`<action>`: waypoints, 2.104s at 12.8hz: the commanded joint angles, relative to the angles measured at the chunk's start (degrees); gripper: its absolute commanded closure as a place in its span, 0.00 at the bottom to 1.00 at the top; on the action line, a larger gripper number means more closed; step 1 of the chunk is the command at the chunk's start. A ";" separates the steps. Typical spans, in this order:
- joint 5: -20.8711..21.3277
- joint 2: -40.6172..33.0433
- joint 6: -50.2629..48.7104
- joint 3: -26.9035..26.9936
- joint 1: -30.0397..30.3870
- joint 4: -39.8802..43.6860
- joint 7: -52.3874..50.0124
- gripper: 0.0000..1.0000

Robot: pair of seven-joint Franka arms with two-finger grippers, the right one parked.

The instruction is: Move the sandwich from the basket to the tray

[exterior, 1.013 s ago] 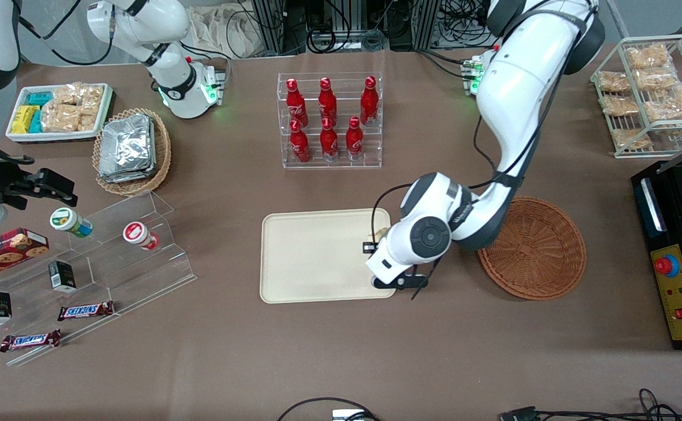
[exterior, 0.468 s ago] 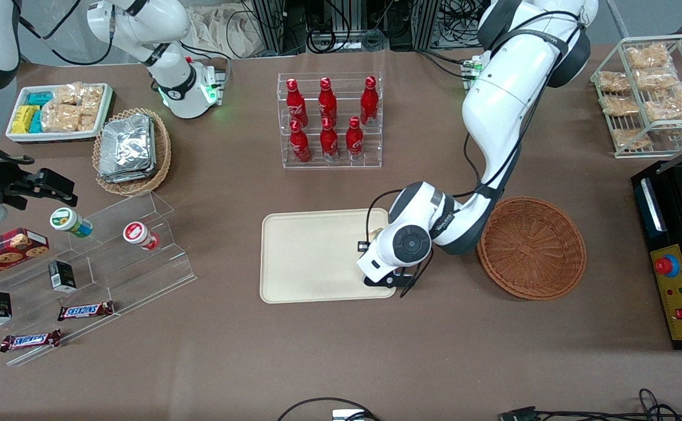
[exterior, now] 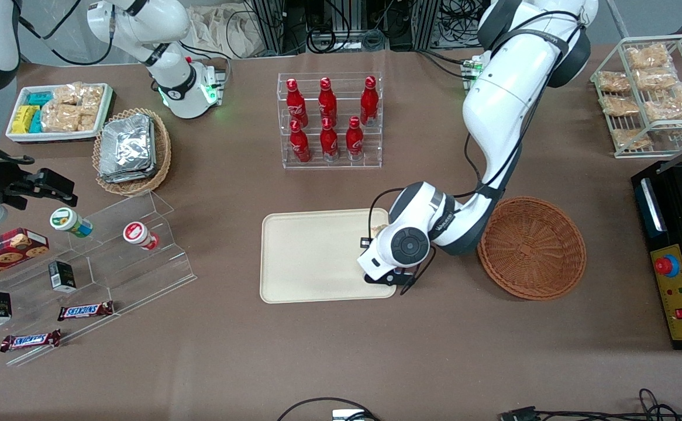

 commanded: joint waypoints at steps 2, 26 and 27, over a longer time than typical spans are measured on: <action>0.32 0.42 2.75 0.26 -0.37 0.91 0.76 0.00; -1.08 -41.15 -36.18 29.34 2.89 -7.69 26.25 0.00; -0.65 -42.28 -34.26 29.35 2.89 -10.40 26.25 0.00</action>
